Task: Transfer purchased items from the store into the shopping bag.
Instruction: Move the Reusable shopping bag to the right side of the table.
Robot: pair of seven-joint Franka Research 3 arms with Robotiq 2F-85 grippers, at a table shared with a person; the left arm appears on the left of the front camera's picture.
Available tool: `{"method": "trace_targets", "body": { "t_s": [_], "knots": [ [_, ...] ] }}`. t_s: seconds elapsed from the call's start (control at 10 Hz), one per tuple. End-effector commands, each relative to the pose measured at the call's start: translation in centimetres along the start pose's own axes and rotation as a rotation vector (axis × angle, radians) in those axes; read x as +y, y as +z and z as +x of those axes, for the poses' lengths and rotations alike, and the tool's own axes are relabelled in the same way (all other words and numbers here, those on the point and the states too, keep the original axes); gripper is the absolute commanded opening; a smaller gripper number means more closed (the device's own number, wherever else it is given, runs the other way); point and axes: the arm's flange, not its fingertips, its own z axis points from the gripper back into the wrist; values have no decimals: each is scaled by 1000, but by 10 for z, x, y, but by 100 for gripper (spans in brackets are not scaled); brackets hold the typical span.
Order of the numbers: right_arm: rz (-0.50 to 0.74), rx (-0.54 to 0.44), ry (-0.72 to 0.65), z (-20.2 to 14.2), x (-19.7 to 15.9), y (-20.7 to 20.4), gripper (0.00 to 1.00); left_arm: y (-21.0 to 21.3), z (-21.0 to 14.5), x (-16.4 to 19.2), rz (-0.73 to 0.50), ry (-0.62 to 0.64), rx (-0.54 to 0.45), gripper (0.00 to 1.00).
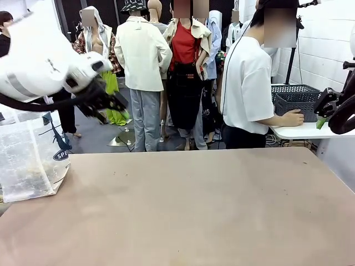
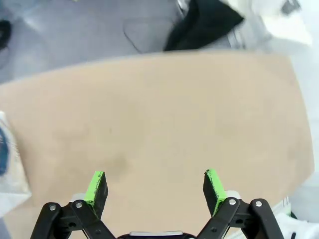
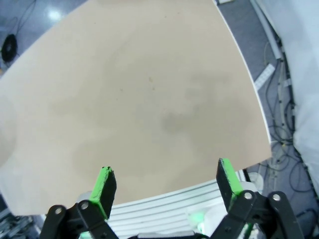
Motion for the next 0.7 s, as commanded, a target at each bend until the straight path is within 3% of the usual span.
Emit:
{"method": "trace_targets", "body": {
  "t_s": [0.0,0.3,0.4,0.6],
  "knots": [
    [-20,9,16,2,-2,1,100,-14,-9,5,-4,-28,88,100],
    [-20,9,16,2,-2,1,100,-47,-17,7,-26,-15,164,100],
    [-20,9,16,2,-2,1,100,-38,-20,-5,-7,-6,112,100],
    [-20,9,16,2,-2,1,100,-38,-20,-5,-7,-6,112,100]
  ]
}}
